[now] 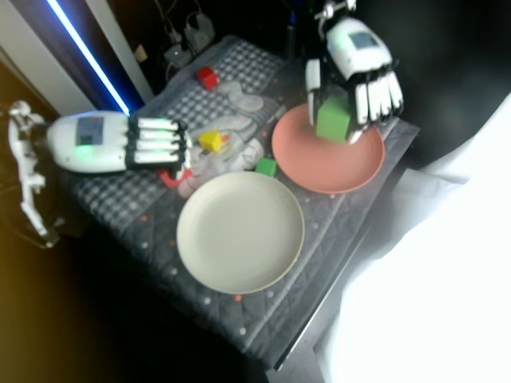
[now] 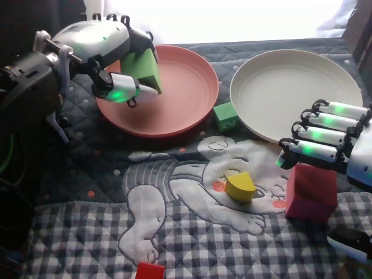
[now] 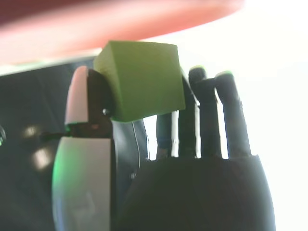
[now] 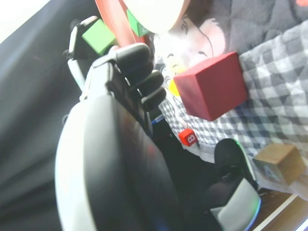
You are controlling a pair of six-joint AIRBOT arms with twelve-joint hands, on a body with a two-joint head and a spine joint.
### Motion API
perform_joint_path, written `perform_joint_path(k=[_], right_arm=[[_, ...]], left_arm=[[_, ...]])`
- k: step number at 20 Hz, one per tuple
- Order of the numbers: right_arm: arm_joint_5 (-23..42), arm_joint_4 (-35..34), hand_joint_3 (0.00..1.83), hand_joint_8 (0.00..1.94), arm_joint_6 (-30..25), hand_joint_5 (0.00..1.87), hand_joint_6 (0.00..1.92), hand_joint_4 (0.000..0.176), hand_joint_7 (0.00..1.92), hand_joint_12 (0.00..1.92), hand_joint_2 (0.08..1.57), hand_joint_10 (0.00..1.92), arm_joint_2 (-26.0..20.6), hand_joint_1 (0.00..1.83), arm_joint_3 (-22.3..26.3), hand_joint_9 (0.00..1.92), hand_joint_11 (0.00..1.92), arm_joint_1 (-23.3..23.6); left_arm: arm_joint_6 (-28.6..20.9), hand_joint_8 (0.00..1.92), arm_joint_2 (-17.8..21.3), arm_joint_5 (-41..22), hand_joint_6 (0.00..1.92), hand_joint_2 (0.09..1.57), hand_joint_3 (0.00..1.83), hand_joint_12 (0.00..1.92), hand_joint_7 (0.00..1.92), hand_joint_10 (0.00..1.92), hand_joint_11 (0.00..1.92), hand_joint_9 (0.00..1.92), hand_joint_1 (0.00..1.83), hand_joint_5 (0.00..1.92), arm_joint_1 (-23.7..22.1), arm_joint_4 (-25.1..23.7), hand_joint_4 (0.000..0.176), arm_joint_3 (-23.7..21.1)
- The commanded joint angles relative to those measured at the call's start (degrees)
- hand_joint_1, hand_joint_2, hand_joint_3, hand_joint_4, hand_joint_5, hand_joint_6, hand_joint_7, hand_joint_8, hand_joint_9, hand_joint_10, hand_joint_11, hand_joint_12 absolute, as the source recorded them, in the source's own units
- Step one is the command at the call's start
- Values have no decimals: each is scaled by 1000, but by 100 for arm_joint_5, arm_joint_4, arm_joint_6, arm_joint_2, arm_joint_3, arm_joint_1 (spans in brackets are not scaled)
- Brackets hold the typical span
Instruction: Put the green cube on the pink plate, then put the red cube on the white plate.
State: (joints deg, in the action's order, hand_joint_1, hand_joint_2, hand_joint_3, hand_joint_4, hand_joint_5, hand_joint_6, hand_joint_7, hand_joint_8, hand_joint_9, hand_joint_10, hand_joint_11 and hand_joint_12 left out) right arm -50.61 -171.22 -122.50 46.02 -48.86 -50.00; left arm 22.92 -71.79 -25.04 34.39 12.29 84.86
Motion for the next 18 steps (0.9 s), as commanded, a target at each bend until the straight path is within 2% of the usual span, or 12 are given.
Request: perform_joint_path(k=[1, 3, 4, 9, 10, 11, 12, 13, 14, 15, 17, 18], right_arm=[[-659, -118, 908, 1126, -18, 96, 1009, 0, 130, 1666, 473, 1264, -3, 753, -21, 1, 0, 63], [-661, -118, 913, 1121, -18, 77, 1015, 0, 122, 1684, 480, 1261, -2, 744, -24, 0, 0, 72], [-663, -118, 918, 1120, -18, 77, 1022, 0, 117, 1686, 481, 1259, -4, 739, -25, 0, 0, 76], [-698, -118, 884, 1106, -17, 41, 1013, 0, 94, 1617, 505, 1223, -11, 736, -34, 0, 0, 97], [-726, -118, 870, 1097, -17, 38, 1003, 0, 85, 1620, 505, 1207, -15, 741, -42, 0, 0, 110], [-749, -118, 861, 1100, -17, 37, 996, 0, 88, 1652, 517, 1237, -23, 725, -48, 0, 0, 126], [-763, -118, 859, 1104, -17, 26, 1004, 0, 76, 1633, 511, 1230, -31, 732, -57, 0, 0, 151], [-773, -118, 853, 1063, -16, 12, 1006, 0, 84, 1642, 520, 1243, -33, 750, -79, 0, 0, 195], [-774, -118, 856, 1047, -16, 4, 1010, 0, 77, 1652, 519, 1223, -30, 778, -93, 0, 0, 221], [-774, -118, 859, 1052, -16, 17, 1003, 0, 99, 1690, 510, 1258, -18, 778, -116, 0, 0, 247], [-772, -118, 844, 1129, -16, 55, 1024, 0, 90, 1737, 520, 1289, 10, 818, -148, 0, 0, 260], [-771, -118, 838, 1098, -16, 87, 1009, 0, 102, 1682, 508, 1243, 21, 823, -153, 0, 0, 260]], left_arm=[[-12, 832, -17, -567, 901, 1208, 0, 1798, 429, 1164, 118, 305, 965, 449, -84, 40, 39, 47], [-12, 435, -33, -528, 225, 1095, 0, 1862, 290, 1182, 21, 106, 875, 334, -63, 102, 128, 85], [-12, 291, -51, -500, 61, 1006, 0, 1842, 201, 1130, 3, 20, 824, 188, -59, 216, 166, 107], [-12, 378, -16, -579, 0, 761, 0, 1921, 0, 1024, 0, 0, 667, 0, -13, 385, 176, 48], [-12, 75, 31, -684, 0, 742, 0, 1350, 0, 204, 0, 0, 686, 0, 31, 427, 176, -15], [-12, 14, 94, -835, 0, 711, 5, 335, 0, 40, 0, 0, 712, 0, 87, 482, 176, -103], [-12, 2, 174, -1010, 0, 742, 5, 66, 0, 7, 0, 0, 658, 0, 148, 527, 176, -212], [-12, 325, 337, -1315, 0, 841, 0, 1118, 10, 735, 0, 0, 507, 0, 245, 569, 176, -434], [-12, 578, 440, -1540, 0, 823, 0, 1760, 1, 1199, 0, 0, 526, 0, 309, 575, 176, -575], [-12, 570, 597, -1841, 0, 829, 0, 1886, 0, 1075, 0, 0, 496, 0, 415, 574, 176, -787], [-12, 494, 863, -2476, 0, 854, 2, 1757, 0, 823, 0, 0, 420, 0, 615, 503, 176, -1218], [-12, 513, 993, -2773, 0, 880, 5, 1822, 0, 967, 0, 0, 420, 0, 723, 460, 176, -1432]])
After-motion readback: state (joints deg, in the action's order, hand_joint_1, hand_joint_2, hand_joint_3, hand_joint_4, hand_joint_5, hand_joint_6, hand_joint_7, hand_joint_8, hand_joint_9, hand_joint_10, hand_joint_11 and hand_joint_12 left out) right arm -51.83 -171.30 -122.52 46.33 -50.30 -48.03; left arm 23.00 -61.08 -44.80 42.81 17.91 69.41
